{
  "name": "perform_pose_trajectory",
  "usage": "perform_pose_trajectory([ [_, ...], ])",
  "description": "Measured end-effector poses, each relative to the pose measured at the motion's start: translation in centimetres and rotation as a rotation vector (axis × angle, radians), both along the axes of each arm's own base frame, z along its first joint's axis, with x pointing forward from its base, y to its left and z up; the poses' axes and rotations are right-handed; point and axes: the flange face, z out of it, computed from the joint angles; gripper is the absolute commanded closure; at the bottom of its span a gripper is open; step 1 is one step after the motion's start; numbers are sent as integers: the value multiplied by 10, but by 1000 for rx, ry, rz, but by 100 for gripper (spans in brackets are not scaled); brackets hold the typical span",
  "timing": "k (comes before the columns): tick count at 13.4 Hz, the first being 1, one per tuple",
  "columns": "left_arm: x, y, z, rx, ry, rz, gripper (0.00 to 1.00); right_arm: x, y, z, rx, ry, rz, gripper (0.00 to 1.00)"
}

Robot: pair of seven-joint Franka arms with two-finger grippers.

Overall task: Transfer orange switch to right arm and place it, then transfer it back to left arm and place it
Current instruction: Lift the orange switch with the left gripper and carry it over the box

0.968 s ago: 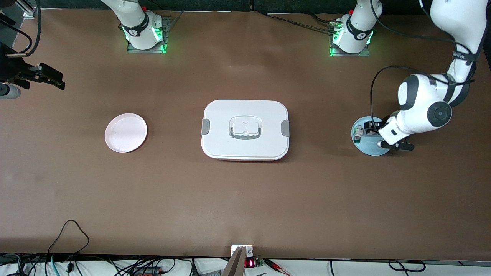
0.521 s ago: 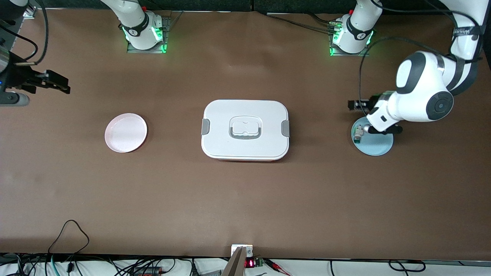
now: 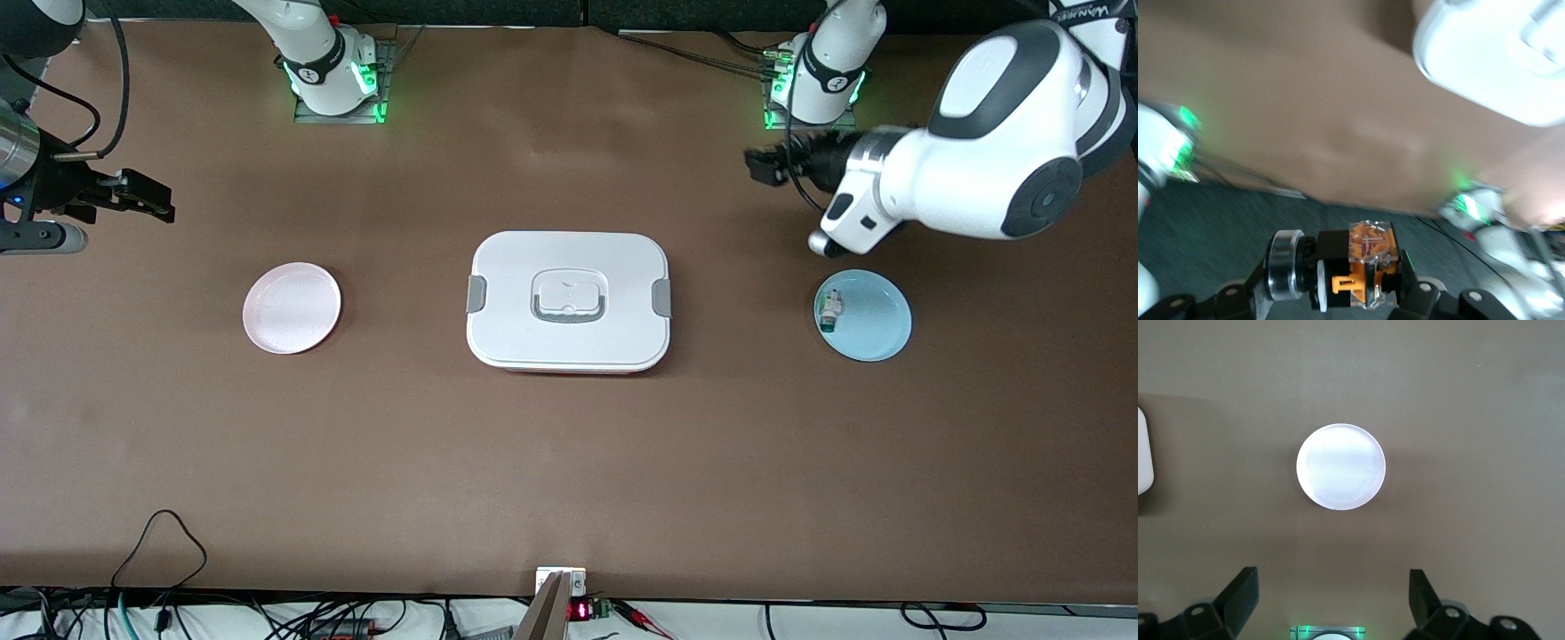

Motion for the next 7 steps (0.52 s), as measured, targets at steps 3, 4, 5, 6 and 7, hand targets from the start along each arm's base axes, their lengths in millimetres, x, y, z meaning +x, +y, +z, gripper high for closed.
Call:
perform_pose_trajectory([
  [3, -4, -33, 51, -90, 121, 137, 99, 0, -3, 1, -1, -3, -5, 0],
  [4, -7, -46, 61, -125, 164, 157, 100, 0, -5, 2, -1, -4, -8, 0],
  [5, -8, -58, 68, -162, 207, 188, 100, 0, -7, 2, -2, -4, -13, 0],
  [6, -7, -71, 72, -187, 245, 227, 100, 0, -10, 2, -2, -4, -18, 0],
  [7, -5, -87, 72, -203, 280, 268, 100, 0, -14, 2, -2, -1, -25, 0],
])
